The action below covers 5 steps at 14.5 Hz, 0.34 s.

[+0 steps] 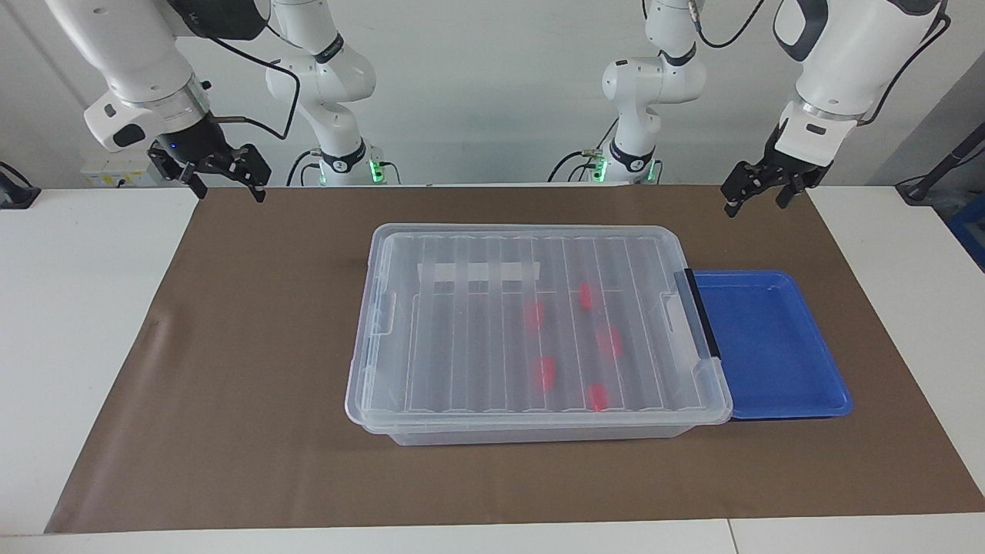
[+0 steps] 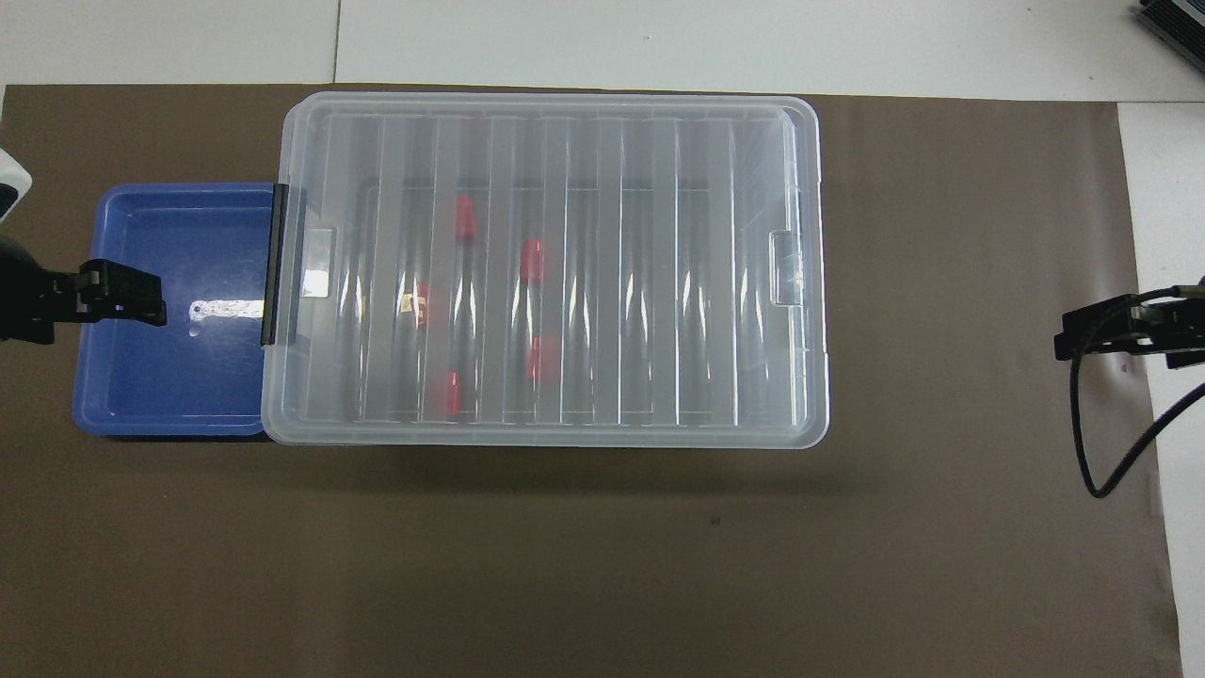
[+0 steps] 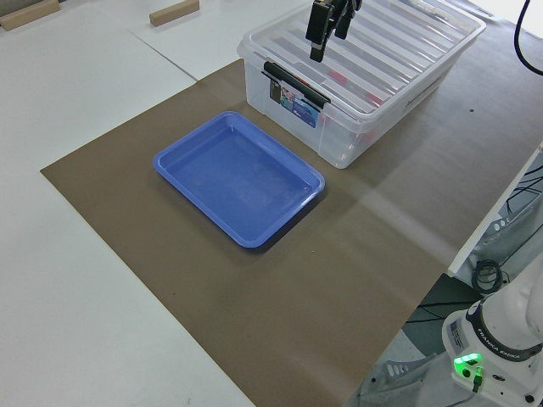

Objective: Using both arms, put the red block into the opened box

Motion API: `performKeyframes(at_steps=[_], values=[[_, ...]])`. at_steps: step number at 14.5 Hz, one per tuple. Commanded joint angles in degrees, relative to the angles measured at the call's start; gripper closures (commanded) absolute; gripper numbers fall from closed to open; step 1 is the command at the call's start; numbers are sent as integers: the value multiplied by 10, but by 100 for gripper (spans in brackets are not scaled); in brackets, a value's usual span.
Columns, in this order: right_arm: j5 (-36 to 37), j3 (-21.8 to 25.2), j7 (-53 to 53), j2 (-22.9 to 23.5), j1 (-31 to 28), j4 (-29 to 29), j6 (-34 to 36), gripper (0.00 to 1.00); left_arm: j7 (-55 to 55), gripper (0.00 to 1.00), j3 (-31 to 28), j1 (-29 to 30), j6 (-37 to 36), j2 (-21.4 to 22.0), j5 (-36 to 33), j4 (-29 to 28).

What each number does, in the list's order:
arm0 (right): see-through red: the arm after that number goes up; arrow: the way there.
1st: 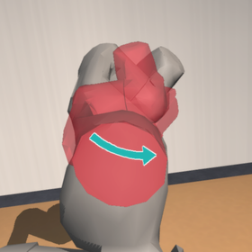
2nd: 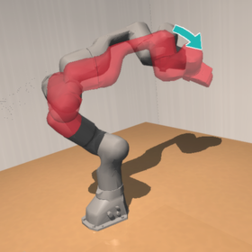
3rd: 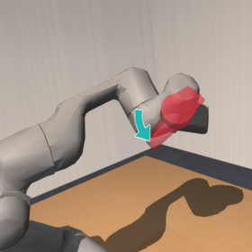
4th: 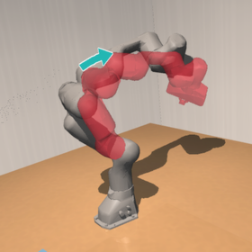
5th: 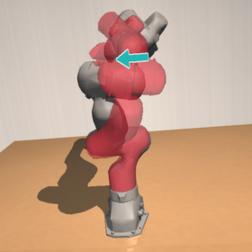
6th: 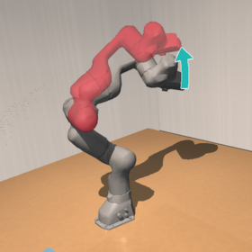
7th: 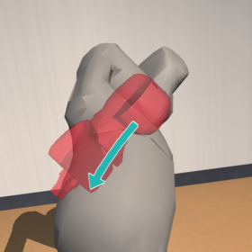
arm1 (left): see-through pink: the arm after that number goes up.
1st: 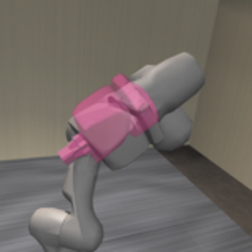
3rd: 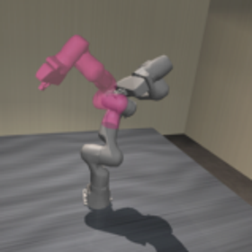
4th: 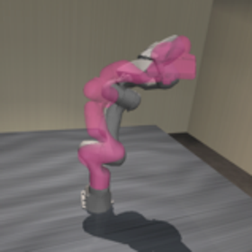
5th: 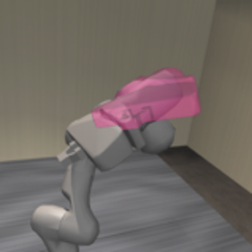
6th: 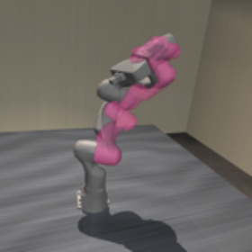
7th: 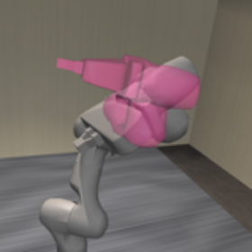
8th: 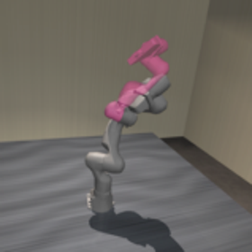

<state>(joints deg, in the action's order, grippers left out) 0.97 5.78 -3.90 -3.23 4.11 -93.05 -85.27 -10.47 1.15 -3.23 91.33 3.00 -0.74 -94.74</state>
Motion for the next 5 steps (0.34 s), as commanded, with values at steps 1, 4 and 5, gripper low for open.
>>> performKeyframes(at_steps=[1,4,5], values=[[-10,-5,8,-2,-5,4,0,0,3,0,-4,-2,5,3,9,-2],[-11,-5,5,-2,-6,4,-2,0,3,0,-4,-2,5,3,9,-2],[-11,-5,5,-3,-6,3,-2,0,3,0,-4,-2,6,3,9,-2]])
